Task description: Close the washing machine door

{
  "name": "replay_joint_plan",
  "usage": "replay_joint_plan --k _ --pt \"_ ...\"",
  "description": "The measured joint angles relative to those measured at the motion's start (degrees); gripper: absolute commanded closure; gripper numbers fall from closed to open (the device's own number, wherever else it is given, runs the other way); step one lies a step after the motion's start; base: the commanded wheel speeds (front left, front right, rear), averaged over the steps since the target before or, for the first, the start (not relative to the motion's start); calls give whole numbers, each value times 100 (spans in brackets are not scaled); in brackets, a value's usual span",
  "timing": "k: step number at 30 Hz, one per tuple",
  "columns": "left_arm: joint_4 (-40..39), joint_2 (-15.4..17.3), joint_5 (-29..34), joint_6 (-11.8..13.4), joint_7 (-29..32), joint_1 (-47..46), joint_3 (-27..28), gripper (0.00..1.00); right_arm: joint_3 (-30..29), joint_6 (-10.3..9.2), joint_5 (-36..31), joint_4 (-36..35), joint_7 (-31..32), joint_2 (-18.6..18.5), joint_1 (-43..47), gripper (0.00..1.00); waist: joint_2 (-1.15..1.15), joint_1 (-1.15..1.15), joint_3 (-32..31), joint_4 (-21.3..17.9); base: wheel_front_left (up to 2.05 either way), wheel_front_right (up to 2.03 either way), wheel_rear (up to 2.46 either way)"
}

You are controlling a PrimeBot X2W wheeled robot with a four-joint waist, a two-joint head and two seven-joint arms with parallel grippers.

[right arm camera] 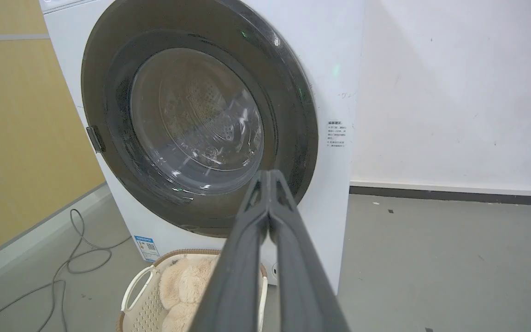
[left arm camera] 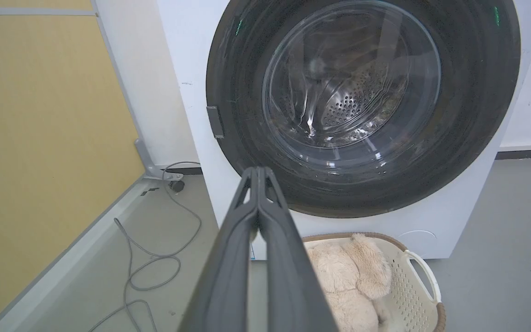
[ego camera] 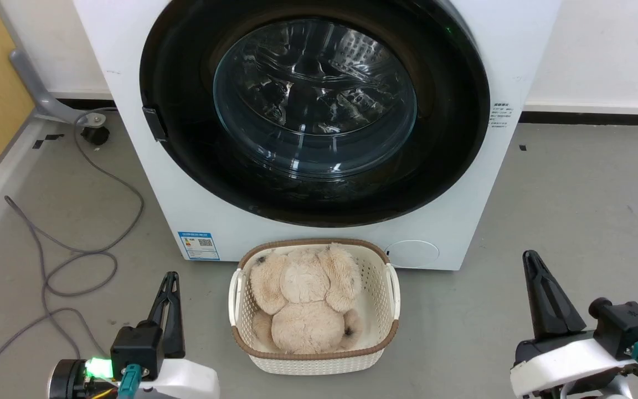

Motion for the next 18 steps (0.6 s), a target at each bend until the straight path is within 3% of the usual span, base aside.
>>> replay_joint_plan --k 18 --pt "-20 -82 0 -177 219 -4 108 100 0 0 -178 -33 222 0 1 100 0 0 5 11 0 0 0"
